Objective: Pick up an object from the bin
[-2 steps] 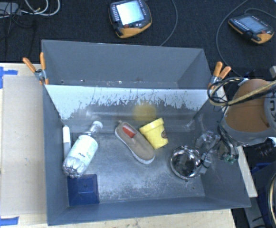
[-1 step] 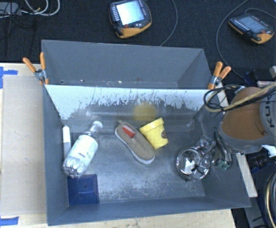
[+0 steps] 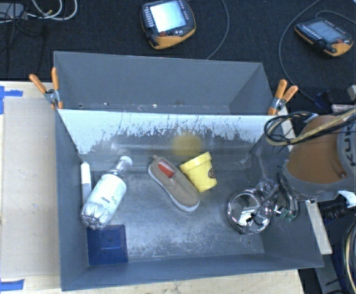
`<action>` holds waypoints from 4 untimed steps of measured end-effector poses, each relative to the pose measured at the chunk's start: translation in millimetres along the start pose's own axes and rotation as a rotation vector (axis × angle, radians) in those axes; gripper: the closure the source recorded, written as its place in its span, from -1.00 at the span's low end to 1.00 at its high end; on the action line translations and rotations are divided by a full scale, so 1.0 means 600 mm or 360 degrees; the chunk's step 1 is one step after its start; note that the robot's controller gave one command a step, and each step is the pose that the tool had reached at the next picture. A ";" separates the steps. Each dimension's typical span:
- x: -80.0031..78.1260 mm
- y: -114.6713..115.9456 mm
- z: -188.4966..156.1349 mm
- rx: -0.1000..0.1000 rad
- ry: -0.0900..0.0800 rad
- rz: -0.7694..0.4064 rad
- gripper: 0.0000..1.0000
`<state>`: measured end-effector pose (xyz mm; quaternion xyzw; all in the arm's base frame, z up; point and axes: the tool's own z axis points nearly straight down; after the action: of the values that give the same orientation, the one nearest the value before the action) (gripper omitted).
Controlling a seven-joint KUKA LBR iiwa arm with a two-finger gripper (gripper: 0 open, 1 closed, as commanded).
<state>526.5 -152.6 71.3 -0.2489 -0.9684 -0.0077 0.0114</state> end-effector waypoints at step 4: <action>0.082 0.061 -0.237 0.0007 -0.0007 0.0037 1.00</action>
Offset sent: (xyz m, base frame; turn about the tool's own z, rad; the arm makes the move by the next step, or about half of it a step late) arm 0.0000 0.0000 0.0000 0.0000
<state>503.7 -99.7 214.8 -0.2602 -0.9655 -0.0049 0.0101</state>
